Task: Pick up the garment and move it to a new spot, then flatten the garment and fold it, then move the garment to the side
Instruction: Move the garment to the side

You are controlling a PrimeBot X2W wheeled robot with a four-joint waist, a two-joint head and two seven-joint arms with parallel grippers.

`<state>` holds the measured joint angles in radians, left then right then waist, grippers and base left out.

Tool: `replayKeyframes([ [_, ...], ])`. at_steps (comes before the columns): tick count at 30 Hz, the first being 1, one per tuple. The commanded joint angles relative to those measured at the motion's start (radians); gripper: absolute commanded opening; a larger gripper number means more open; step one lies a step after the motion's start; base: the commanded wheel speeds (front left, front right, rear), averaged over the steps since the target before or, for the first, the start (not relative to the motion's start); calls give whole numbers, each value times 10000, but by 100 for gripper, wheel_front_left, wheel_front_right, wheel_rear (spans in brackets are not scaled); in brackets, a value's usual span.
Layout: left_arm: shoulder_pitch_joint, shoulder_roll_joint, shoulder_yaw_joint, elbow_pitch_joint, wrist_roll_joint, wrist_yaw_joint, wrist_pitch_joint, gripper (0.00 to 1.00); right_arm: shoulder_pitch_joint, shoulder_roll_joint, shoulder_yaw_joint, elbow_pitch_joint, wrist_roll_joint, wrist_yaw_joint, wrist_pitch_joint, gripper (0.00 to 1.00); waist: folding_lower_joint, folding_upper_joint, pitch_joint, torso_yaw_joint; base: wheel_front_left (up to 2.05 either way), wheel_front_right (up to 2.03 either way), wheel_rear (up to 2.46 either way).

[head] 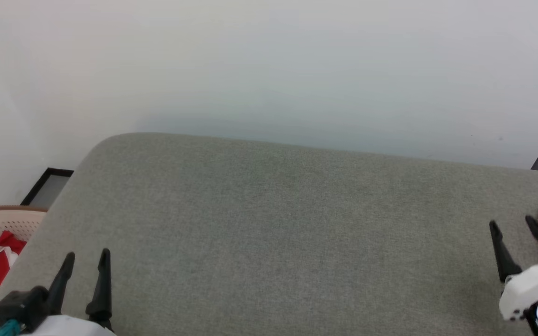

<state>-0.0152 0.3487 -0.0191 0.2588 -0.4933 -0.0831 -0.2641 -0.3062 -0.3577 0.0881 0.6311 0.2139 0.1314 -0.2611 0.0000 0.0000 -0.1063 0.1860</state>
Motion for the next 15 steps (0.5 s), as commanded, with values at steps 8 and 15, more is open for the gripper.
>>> replayKeyframes([
  [8, 403, -7, -9, 112, 155, -137, 8, 100, 1596, 945, -981, -1516, -563, -14, -41, 100, 0, 0, -45, -99, 0, 0, 0],
  [15, 434, 108, -207, 434, 115, -318, 7, 100, 2471, 1574, -1447, -2510, -901, -16, 8, 100, 0, 0, -72, -245, 0, 0, 0],
])
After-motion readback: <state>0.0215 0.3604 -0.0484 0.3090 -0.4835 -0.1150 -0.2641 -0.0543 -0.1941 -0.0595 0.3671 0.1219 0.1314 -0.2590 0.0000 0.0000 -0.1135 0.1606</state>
